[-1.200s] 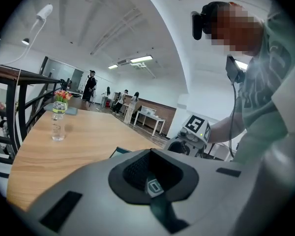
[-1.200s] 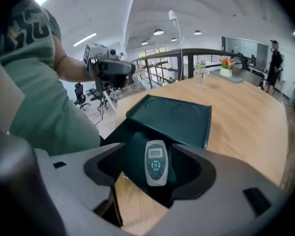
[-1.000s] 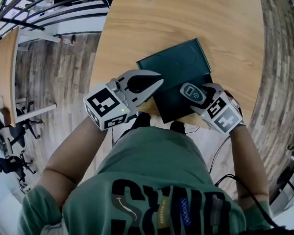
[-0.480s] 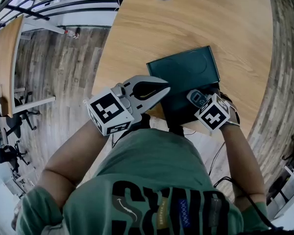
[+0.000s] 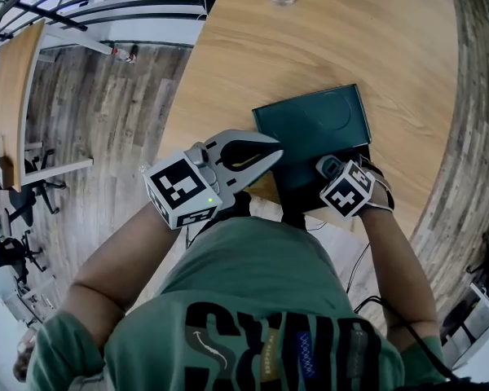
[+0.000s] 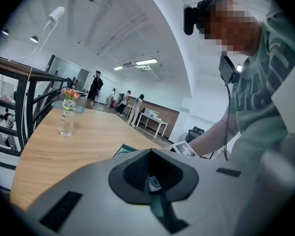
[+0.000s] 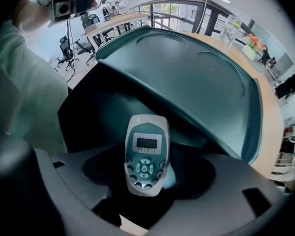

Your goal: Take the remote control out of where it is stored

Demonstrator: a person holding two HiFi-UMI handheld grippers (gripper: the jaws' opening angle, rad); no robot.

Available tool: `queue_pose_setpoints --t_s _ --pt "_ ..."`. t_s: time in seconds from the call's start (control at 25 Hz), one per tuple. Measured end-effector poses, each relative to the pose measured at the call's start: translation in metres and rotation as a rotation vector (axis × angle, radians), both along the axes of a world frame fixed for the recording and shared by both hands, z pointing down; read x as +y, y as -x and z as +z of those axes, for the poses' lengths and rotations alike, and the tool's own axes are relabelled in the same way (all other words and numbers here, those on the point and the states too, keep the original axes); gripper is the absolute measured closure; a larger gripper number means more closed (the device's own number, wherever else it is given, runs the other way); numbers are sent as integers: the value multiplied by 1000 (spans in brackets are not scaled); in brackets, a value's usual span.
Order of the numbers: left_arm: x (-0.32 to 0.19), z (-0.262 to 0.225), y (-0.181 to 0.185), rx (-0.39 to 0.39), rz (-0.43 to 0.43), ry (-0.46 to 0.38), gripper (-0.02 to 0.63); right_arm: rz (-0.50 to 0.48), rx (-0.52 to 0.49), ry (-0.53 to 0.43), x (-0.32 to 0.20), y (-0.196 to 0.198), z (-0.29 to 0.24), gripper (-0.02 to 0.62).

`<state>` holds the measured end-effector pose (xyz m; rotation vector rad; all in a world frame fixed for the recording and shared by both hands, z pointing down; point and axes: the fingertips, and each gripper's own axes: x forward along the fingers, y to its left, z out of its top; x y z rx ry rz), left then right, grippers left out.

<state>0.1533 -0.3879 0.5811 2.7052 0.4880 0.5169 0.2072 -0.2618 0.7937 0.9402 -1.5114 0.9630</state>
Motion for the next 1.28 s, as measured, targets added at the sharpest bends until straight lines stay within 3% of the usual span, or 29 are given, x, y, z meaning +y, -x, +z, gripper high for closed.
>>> queue_pose_setpoints --t_s 0.44,0.64,0.92,1.04,1.28 --pt "-2 -6 5 20 -19 -3 601 -8 14 -39 3 -3 -3 305" --pt "-2 -16 14 39 -22 -4 601 18 6 -112 2 -1 -23 305" --pt "-11 -36 26 91 -30 2 601 61 -99 -255 -1 16 -87 305" --pt "-19 -51 33 123 -12 14 601 137 -115 -349 -10 16 -120 305" --pt "-27 -88 30 231 125 -11 601 385 -72 -558 -15 -1 -195 305"
